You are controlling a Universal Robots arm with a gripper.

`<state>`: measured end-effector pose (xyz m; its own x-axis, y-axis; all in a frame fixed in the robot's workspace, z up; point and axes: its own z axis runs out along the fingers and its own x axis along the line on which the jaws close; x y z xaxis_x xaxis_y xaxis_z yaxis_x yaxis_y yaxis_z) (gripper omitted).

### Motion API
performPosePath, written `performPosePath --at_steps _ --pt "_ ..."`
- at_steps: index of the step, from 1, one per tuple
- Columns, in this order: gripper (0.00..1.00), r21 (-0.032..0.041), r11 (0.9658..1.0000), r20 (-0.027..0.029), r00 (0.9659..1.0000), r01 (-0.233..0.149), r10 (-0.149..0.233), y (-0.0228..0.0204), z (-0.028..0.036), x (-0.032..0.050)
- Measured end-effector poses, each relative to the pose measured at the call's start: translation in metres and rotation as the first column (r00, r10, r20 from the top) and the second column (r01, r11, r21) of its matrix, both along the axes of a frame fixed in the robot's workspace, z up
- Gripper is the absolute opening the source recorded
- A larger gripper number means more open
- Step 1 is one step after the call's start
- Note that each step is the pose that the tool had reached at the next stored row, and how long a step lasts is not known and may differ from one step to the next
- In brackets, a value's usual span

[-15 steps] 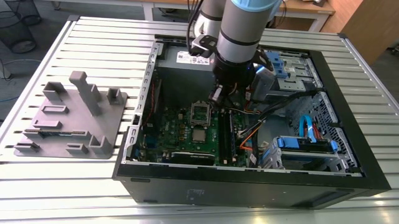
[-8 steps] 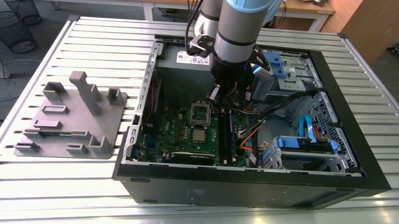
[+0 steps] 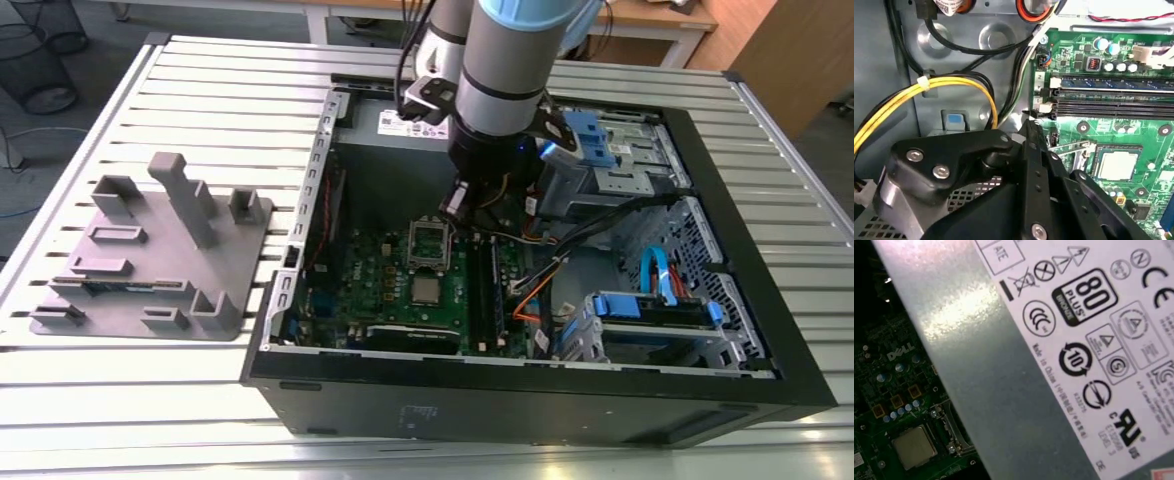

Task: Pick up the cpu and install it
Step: 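Close the cpu cover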

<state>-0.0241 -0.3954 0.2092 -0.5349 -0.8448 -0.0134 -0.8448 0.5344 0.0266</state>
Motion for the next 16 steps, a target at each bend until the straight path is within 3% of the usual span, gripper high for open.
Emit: performPosePath --at_steps 7,10,16 --pt "0.11 0.0002 1.0000 0.0000 1.0000 0.000 0.000 0.0000 0.0096 0.0000" --pt "0.11 0.0003 1.0000 0.0006 1.0000 -0.005 0.005 -0.0009 0.0098 -0.0001" --pt "0.11 0.0002 0.9988 0.0008 0.9988 -0.049 0.049 -0.0041 0.0093 -0.0002"
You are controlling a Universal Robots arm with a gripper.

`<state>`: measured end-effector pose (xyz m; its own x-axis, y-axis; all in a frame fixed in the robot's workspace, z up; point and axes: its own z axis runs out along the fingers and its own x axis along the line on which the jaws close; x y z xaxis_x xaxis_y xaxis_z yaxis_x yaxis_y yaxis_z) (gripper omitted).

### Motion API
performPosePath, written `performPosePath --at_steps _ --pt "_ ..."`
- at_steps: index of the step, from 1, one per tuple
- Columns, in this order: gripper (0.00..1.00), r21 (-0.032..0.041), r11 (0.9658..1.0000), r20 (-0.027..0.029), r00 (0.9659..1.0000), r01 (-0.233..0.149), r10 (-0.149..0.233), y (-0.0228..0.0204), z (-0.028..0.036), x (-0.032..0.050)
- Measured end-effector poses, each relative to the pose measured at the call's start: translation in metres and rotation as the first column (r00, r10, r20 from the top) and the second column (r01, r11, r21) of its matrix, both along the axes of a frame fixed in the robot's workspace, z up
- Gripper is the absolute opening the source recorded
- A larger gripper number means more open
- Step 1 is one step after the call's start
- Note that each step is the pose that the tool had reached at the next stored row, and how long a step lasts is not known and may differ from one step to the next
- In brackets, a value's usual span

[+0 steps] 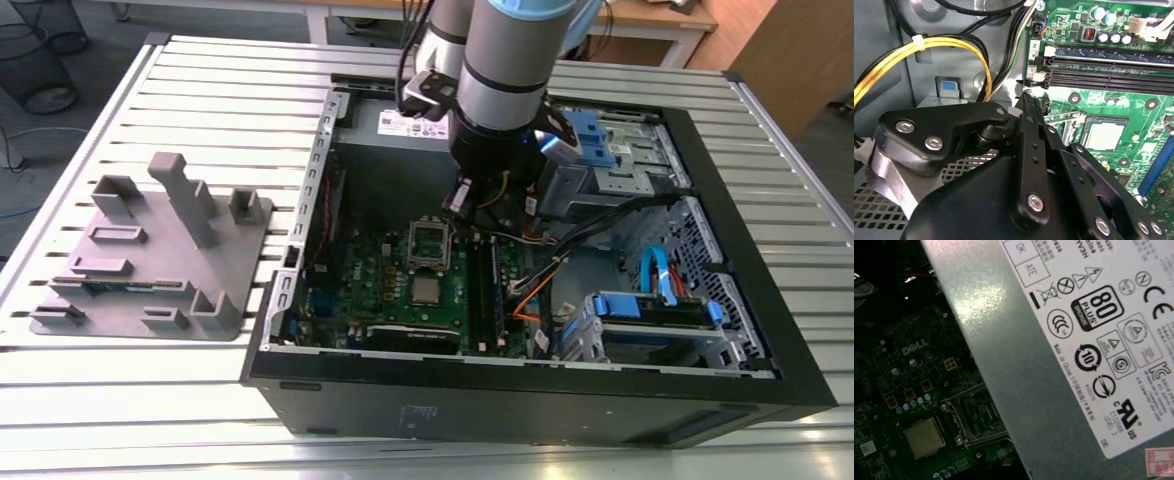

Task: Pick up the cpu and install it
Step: 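Close the cpu cover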

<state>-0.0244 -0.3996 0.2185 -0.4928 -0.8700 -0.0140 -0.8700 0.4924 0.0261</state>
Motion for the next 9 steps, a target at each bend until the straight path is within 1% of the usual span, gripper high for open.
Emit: performPosePath --at_steps 3,6,7,9 --pt "0.11 0.0001 0.9999 0.0001 0.9999 -0.011 0.011 -0.0037 -0.0001 -0.0008" --pt "0.11 0.0004 0.9999 0.0003 0.9999 -0.015 0.015 -0.0077 0.0000 -0.0016" --pt "0.11 0.0026 0.9999 0.0008 0.9999 -0.015 0.015 -0.0089 0.0000 -0.0017" --pt "0.11 0.0142 0.9998 0.0015 0.9999 -0.014 0.014 -0.0117 0.0000 -0.0017"
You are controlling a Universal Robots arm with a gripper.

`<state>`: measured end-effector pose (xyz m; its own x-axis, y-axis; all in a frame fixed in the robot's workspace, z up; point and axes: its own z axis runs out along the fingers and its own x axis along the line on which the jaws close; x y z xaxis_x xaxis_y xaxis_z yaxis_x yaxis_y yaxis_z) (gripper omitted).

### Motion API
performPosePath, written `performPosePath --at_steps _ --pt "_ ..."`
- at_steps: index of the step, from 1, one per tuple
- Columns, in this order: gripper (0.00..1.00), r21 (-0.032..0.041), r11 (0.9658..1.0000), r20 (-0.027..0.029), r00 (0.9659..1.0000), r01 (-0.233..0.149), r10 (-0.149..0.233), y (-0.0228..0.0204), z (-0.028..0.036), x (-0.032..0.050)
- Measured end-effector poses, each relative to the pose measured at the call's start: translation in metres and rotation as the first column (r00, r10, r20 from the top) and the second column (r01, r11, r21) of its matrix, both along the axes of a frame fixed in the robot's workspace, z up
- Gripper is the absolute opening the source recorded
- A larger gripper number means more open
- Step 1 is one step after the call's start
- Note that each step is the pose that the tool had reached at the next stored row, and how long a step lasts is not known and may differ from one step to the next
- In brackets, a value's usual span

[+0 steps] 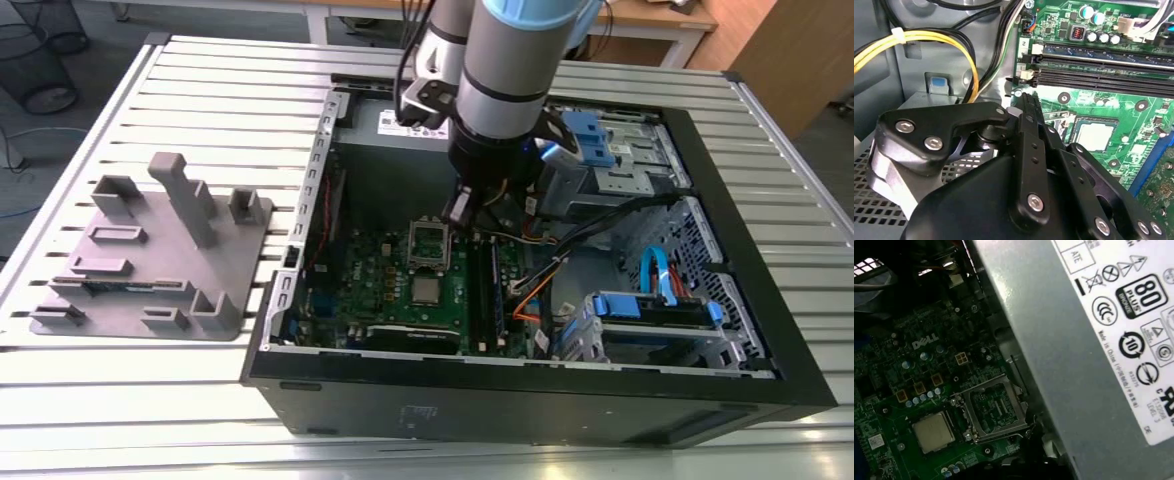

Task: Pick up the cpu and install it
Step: 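Close the cpu cover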

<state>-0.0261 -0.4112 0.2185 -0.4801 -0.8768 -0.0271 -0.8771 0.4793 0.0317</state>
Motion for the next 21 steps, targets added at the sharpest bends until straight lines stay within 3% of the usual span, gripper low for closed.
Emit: performPosePath --at_steps 2,6,10,11,14,17,21 --pt "0.11 0.0087 1.0000 0.0002 1.0000 0.001 -0.001 -0.0033 -0.0001 0.0000" --pt "0.11 0.0089 0.9982 0.0001 0.9983 0.059 -0.059 -0.0037 -0.0003 0.0001" --pt "0.11 0.0089 0.9912 0.0001 0.9912 0.132 -0.132 -0.0037 -0.0005 0.0000" --pt "0.11 0.0089 0.9841 0.0001 0.9841 0.178 -0.178 -0.0037 -0.0007 0.0000" --pt "0.11 0.0087 0.9728 0.0001 0.9728 0.231 -0.231 -0.0037 -0.0010 0.0000" --pt "0.11 0.0089 0.9590 0.0001 0.9590 0.283 -0.283 -0.0037 -0.0014 0.0000" --pt "0.11 0.0089 0.9355 0.0001 0.9355 0.353 -0.353 -0.0037 -0.0019 0.0000"
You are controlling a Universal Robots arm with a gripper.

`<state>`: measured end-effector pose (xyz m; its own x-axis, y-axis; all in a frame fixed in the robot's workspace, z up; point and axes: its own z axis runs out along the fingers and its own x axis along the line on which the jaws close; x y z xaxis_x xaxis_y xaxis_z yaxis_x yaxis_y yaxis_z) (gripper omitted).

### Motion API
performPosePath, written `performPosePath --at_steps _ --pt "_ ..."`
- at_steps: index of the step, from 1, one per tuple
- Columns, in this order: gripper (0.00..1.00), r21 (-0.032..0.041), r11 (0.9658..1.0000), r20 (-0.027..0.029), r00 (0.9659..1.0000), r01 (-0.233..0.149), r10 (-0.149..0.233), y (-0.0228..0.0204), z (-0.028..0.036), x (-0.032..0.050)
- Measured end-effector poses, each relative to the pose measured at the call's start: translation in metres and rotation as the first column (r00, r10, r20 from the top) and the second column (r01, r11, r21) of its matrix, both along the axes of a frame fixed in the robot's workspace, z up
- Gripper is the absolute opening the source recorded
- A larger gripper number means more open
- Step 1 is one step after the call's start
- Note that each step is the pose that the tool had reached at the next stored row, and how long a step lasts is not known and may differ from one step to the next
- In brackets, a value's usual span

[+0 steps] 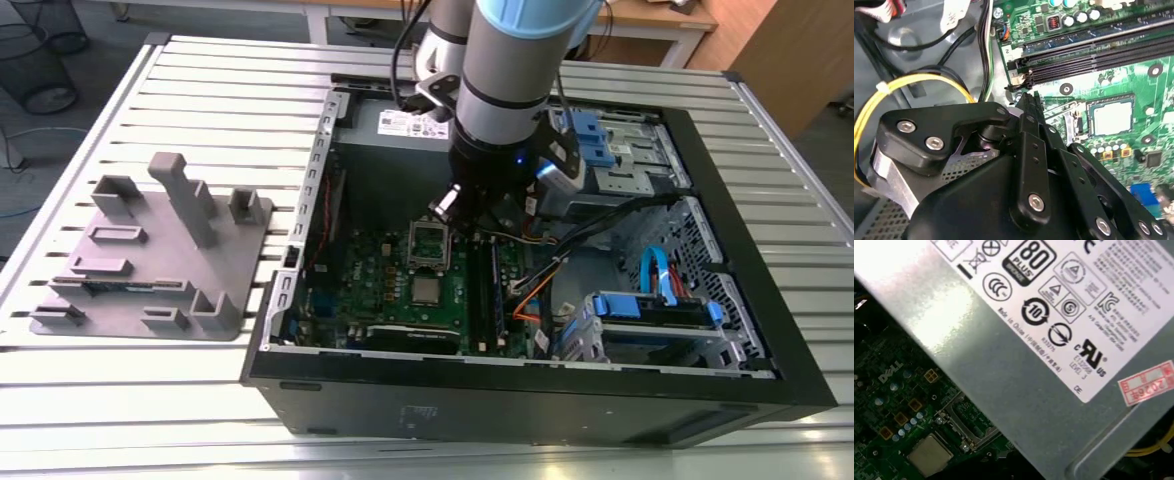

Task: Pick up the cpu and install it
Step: 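Close the cpu cover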

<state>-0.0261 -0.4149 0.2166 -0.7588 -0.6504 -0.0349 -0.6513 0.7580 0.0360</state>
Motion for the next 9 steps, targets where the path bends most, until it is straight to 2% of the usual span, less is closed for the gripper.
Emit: performPosePath --at_steps 4,9 --pt "0.11 -0.0001 0.9975 0.0000 0.9975 0.071 -0.071 0.0000 -0.0005 0.0000" --pt "0.11 0.0001 0.9965 0.0001 0.9965 0.084 -0.084 0.0001 -0.0008 0.0000"
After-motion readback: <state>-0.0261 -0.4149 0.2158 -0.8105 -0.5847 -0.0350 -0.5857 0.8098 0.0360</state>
